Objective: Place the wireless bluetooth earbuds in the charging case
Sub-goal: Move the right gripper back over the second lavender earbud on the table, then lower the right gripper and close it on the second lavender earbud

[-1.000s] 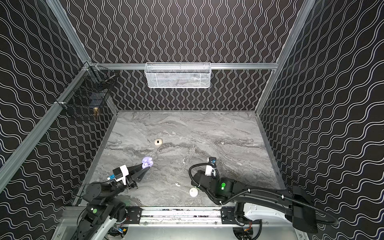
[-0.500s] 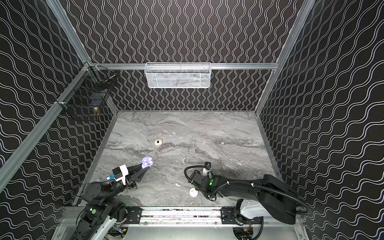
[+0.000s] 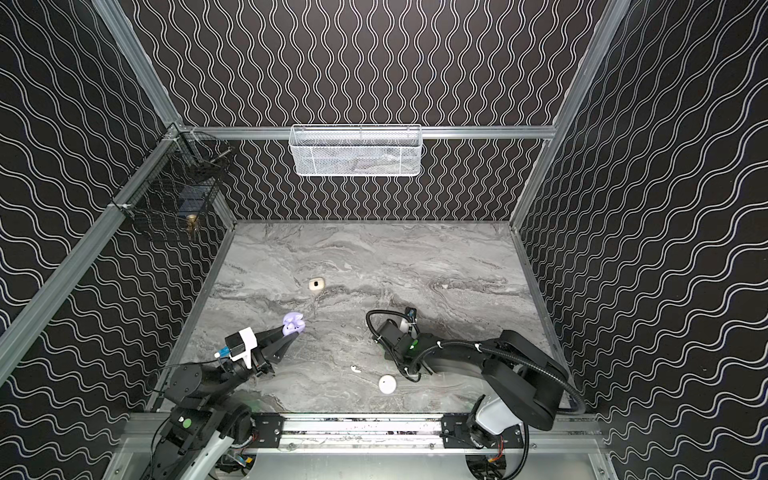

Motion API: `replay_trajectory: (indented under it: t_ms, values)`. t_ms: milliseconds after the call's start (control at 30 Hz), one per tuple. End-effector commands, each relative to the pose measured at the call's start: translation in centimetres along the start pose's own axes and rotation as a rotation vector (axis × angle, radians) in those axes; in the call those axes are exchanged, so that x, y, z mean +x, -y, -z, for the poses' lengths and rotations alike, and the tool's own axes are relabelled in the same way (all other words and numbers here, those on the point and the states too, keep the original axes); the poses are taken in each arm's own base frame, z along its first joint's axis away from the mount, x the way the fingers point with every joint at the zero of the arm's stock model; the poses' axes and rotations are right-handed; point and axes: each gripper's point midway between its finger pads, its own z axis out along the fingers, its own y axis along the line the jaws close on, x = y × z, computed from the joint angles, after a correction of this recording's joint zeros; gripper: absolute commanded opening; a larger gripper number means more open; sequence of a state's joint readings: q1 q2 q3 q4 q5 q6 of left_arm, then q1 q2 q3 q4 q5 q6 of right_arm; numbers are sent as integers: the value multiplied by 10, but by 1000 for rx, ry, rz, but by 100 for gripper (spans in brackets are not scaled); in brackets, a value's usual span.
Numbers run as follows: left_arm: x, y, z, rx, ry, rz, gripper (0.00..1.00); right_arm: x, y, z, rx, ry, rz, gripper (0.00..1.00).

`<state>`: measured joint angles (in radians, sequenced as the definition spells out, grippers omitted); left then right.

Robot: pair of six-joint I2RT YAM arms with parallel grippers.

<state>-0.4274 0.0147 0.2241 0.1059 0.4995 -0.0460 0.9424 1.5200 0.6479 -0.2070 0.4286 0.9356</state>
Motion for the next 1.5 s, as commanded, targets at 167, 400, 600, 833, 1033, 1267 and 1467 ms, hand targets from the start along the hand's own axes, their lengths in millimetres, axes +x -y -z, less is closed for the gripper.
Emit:
replay_trajectory:
  t_ms: [167,400,600,833,1033,1267,1467]
  values:
    - [-9,-2,1,-16,23,-41,0,-8,-5,-5,33,-11,52,6]
    - [-11,-1,1,-7,28,-47,0,-26,-4,22,12,28,28,16]
    - [-12,0,1,-6,34,-50,0,-23,-11,35,-62,5,-2,37]
    - [-11,-1,0,-6,40,-52,0,-10,-11,23,-58,-40,0,55]
    - [-10,1,0,6,39,-42,0,-4,-23,8,-48,-89,40,55]
    - [-13,2,0,9,56,-46,0,-5,-32,1,-40,-101,62,52]
    - [-13,1,0,4,60,-46,0,-2,-35,-4,-40,-114,81,45]
